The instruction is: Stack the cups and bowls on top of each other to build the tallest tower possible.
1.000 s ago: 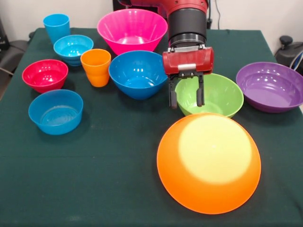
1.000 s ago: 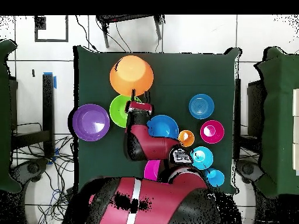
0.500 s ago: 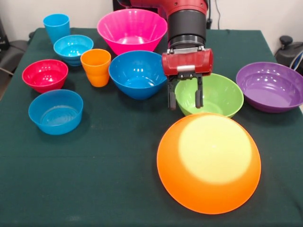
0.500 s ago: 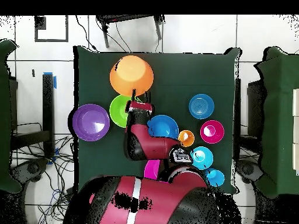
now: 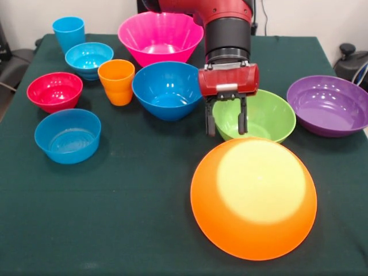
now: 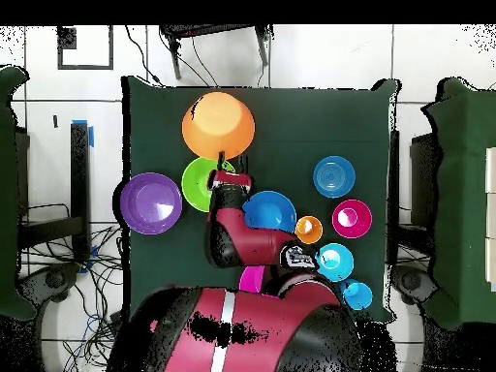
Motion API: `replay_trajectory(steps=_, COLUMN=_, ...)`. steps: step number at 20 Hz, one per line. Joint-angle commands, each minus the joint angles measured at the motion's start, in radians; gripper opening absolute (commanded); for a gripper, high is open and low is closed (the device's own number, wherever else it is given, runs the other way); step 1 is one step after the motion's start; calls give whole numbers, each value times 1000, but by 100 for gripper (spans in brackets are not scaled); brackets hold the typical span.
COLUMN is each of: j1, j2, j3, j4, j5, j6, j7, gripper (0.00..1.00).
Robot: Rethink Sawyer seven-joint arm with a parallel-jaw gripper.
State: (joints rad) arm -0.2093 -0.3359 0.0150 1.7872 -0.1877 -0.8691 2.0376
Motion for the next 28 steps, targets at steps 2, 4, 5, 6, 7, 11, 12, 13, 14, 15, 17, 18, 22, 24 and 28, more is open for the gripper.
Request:
replay_trajectory(steps=2, j1=-2, j2=55, j3=109, j4=-123, j5=26, j6=59, j7=184, gripper=100)
replay_trajectory(steps=4, j1=-8, j2=64, j3=115, j4=-137, j5=15, j6=65, j7=186, gripper=100)
replay_trajectory(steps=5, j1=-11, j2=69, j3=118, j4=-144, j5=12, j6=66, j7=189, gripper=100)
replay_trajectory(steps=6, j1=-15, j2=74, j3=121, j4=-147, j5=9, j6=62, j7=195, gripper=100)
replay_trajectory(steps=7, j1=-21, j2=75, j3=125, j4=-150, j5=3, j6=63, j7=200, gripper=100)
replay_trajectory(steps=11, j1=-35, j2=88, j3=141, j4=-174, j5=-20, j6=71, j7=208, gripper=100)
replay_trajectory(steps=12, j1=-39, j2=88, j3=145, j4=-180, j5=-24, j6=75, j7=208, gripper=100)
replay_trajectory(steps=13, j1=-42, j2=88, j3=149, j4=-187, j5=-29, j6=83, j7=206, gripper=100)
replay_trajectory(steps=14, j1=-45, j2=88, j3=153, j4=-195, j5=-34, j6=92, j7=204, gripper=100)
replay_trajectory(steps=15, j1=-49, j2=91, j3=155, j4=-198, j5=-37, j6=92, j7=204, gripper=100)
replay_trajectory(steps=17, j1=-58, j2=98, j3=160, j4=-204, j5=-49, j6=86, j7=206, gripper=100)
replay_trajectory(steps=18, j1=-61, j2=101, j3=162, j4=-206, j5=-54, j6=80, j7=206, gripper=100)
replay_trajectory(steps=22, j1=-61, j2=95, j3=162, j4=-195, j5=-54, j6=82, j7=199, gripper=100)
replay_trajectory(steps=24, j1=-52, j2=83, j3=153, j4=-182, j5=-38, j6=89, j7=186, gripper=100)
replay_trajectory(steps=28, j1=-24, j2=80, j3=123, j4=-169, j5=-28, j6=97, j7=146, gripper=100)
